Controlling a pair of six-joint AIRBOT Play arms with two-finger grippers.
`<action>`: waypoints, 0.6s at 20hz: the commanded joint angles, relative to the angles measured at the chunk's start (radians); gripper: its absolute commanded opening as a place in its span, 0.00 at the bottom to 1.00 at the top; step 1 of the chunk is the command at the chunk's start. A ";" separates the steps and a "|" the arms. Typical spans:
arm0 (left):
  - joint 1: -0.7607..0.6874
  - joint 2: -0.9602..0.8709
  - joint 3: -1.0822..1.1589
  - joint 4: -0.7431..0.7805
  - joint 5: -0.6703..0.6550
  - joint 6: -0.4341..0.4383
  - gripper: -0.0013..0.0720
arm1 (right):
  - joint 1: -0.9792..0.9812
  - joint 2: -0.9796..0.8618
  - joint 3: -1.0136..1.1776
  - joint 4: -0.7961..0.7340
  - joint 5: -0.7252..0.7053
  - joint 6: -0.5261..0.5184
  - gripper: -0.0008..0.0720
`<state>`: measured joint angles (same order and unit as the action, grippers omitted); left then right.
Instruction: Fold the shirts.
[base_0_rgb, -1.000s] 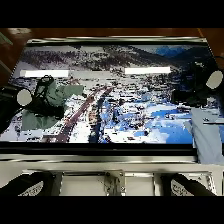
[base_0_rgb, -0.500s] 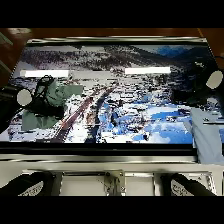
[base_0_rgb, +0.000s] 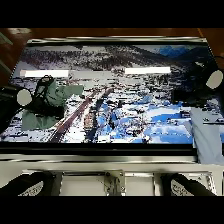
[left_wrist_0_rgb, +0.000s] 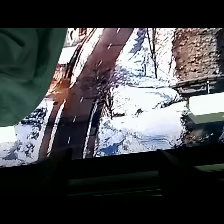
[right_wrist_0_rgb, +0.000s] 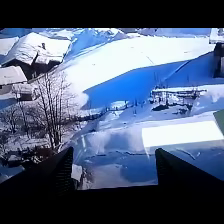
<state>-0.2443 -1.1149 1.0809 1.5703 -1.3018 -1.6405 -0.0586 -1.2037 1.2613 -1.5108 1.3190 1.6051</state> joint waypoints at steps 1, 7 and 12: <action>0.001 0.001 0.000 -0.026 0.000 0.000 0.83 | -0.001 0.000 0.000 0.043 0.014 0.009 0.87; 0.022 -0.018 0.006 0.043 0.093 0.016 0.87 | -0.001 -0.001 0.000 0.047 0.021 0.007 0.87; 0.288 -0.216 0.210 0.081 0.173 0.012 1.00 | 0.000 -0.001 0.000 0.048 -0.018 0.008 0.87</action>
<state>-0.0875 -1.2255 1.1851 1.6478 -1.1770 -1.6302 -0.0586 -1.2037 1.2613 -1.4654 1.3205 1.6119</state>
